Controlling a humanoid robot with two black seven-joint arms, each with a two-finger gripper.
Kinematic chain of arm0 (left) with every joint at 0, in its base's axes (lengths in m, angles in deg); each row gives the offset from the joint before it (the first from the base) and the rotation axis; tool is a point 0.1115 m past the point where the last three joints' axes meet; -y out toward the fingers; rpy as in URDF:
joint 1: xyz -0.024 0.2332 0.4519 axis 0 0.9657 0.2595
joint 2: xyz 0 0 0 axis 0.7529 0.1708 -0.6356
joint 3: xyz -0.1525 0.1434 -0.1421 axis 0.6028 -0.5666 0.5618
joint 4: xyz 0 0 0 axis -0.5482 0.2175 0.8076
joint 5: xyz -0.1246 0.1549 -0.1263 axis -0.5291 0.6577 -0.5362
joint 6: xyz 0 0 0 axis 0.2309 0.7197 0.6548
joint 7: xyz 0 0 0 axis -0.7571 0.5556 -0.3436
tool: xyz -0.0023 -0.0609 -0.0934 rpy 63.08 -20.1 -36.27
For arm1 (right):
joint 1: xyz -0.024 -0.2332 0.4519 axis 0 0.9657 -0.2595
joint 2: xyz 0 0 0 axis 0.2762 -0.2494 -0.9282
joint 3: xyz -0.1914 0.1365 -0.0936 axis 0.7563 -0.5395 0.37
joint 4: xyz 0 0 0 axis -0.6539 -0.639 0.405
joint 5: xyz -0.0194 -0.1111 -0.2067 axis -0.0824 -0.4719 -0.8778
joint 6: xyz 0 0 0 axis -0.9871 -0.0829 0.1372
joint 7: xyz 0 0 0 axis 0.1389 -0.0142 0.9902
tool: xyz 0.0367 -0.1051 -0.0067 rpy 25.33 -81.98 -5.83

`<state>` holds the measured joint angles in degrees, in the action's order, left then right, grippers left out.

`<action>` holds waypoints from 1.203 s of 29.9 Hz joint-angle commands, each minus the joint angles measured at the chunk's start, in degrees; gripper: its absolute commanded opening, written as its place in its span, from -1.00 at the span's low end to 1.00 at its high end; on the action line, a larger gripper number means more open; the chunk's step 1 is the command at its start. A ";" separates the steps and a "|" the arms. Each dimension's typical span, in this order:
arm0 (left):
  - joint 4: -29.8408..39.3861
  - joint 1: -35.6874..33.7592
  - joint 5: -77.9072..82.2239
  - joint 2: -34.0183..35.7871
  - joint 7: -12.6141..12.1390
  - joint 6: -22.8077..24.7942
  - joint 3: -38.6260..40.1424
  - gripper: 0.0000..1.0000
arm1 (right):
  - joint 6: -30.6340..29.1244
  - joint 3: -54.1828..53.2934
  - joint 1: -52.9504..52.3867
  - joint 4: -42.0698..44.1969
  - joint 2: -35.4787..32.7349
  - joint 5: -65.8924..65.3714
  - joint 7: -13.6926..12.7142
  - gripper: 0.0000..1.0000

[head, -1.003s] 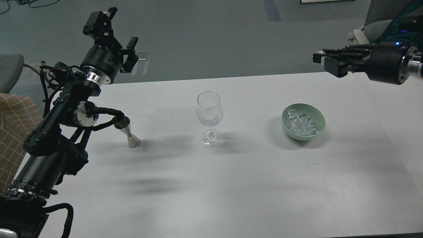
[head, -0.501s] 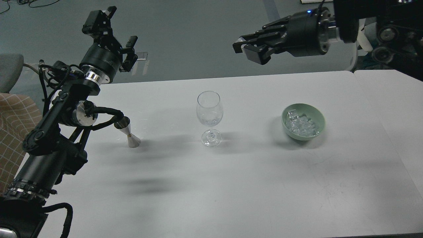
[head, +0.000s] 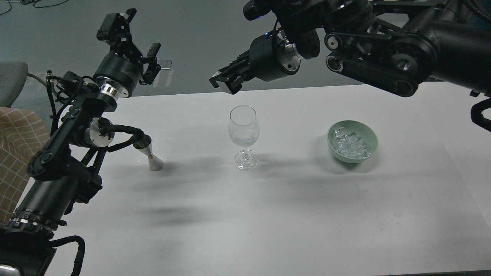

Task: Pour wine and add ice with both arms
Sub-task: 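Lift the right gripper from the bowl and carry it over the glass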

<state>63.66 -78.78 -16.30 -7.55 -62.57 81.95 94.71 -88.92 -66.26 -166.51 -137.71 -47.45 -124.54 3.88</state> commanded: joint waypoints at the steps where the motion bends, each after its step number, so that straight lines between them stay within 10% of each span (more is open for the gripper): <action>1: -0.01 0.01 0.00 0.14 0.06 0.00 0.06 0.96 | 0.00 0.97 -0.26 2.68 2.75 0.07 1.36 -1.00; 36: -0.01 -0.08 -0.09 0.23 0.06 0.00 0.23 0.96 | 0.00 9.59 0.61 -5.41 -6.21 0.16 2.33 -1.00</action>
<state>63.65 -78.86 -16.40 -7.32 -62.51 81.95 94.86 -88.92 -56.75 -166.32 -143.41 -54.30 -124.36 6.23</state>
